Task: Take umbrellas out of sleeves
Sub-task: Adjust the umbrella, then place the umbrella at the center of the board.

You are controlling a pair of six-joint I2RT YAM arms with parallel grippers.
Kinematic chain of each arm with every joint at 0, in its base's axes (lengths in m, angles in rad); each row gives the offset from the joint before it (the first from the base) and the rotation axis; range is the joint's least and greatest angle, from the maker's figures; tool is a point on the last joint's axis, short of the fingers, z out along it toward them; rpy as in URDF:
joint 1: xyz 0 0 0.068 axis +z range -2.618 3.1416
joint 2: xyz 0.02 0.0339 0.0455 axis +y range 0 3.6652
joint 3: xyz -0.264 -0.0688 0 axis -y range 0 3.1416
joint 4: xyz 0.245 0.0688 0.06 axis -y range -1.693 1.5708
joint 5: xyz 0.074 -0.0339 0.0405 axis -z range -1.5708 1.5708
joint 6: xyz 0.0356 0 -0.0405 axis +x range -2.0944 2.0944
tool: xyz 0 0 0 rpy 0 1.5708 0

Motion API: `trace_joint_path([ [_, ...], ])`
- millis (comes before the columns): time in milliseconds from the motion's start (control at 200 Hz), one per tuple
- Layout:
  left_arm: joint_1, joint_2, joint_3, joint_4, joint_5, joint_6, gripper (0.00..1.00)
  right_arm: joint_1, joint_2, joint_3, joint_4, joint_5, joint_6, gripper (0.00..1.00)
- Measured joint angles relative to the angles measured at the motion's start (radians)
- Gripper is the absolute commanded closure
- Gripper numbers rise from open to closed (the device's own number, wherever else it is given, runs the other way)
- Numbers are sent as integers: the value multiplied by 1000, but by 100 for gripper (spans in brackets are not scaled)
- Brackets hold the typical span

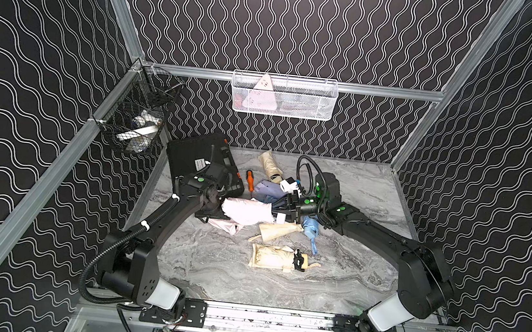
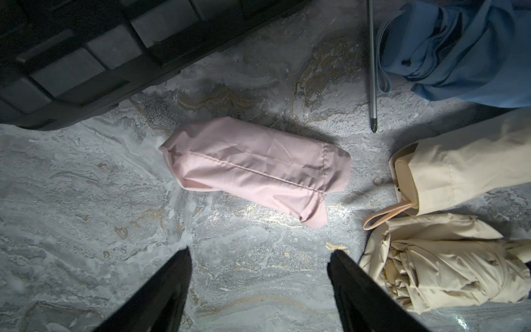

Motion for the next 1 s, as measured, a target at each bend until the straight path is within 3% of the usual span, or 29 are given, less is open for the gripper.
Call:
trace_joint_path([
  [150, 65, -7, 35, -1, -17, 17, 3, -19, 2, -89, 146, 11, 118, 100],
  [375, 143, -16, 70, -12, -54, 57, 1, -26, 36, -122, 269, 5, 211, 100],
  [585, 161, -68, 87, -24, -64, 55, 1, -26, 163, 12, 134, 24, 66, 100],
  [1001, 157, -88, 65, -34, -34, 38, 1, 40, 607, 361, 116, 66, 53, 100],
])
